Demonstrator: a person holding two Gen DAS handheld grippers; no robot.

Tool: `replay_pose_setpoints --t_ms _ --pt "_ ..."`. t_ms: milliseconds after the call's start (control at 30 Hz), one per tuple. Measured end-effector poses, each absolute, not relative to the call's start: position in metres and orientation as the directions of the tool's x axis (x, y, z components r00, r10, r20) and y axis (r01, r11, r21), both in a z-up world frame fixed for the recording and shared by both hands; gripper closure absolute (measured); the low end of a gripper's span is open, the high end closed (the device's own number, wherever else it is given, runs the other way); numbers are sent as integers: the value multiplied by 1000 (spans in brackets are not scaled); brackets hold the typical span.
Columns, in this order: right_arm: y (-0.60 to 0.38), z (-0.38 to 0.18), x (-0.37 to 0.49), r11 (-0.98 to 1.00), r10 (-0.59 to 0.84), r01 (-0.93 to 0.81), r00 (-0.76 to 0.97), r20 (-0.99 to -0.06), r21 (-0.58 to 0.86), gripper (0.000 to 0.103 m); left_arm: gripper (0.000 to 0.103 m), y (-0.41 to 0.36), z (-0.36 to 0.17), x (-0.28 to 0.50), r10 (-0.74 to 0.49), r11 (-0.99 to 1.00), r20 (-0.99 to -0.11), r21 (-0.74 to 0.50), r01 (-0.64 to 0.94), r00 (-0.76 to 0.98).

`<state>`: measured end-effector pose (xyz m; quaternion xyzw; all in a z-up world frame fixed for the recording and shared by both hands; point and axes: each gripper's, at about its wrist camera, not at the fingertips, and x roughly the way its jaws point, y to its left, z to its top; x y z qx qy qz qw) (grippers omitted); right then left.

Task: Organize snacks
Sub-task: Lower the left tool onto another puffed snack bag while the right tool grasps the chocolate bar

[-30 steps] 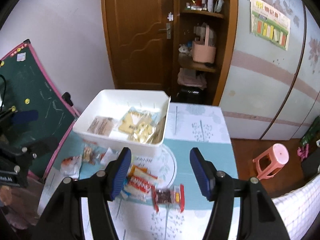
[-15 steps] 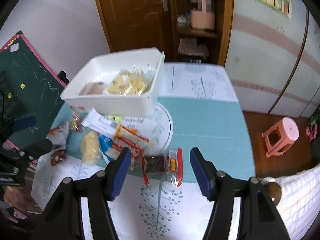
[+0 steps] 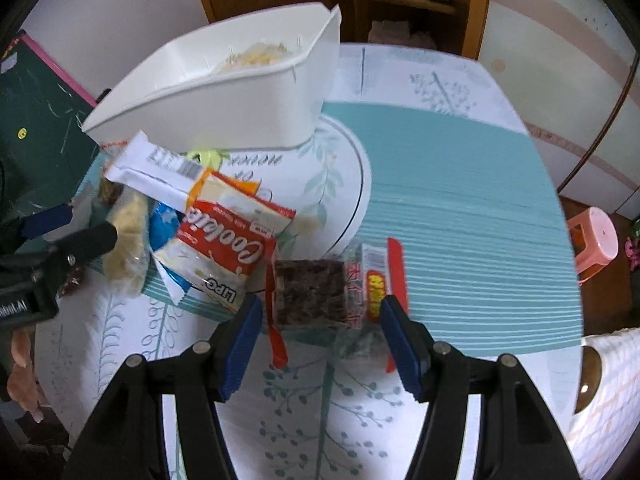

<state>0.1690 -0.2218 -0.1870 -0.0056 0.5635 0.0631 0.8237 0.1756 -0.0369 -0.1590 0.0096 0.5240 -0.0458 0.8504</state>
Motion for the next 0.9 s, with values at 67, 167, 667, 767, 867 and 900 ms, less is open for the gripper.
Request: replay_pose_setpoints --t_ms 67,167,667,767,867,900 --pt "-218 -193 170 993 69 -112 361 -930 30 41 5 -34 -165 179 -77 996 -897 -49 77 435" --pt "-211 -195 169 991 43 -132 390 -920 -10 38 5 -31 -173 183 -97 995 -901 -78 62 422" --pt "-209 -194 156 991 15 -126 462 -887 -49 53 5 -22 -205 193 -183 981 -930 -195 -8 319" --pt "-209 -193 153 992 15 -119 459 -888 -45 55 5 -24 -207 183 -188 981 -935 -196 4 300" --pt "-208 -192 150 993 14 -114 457 -889 -43 57 15 -29 -208 170 -163 986 -936 -161 32 313" --pt "-208 -192 150 993 17 -113 456 -890 -39 58 28 -31 -207 166 -143 990 -936 -137 43 322"
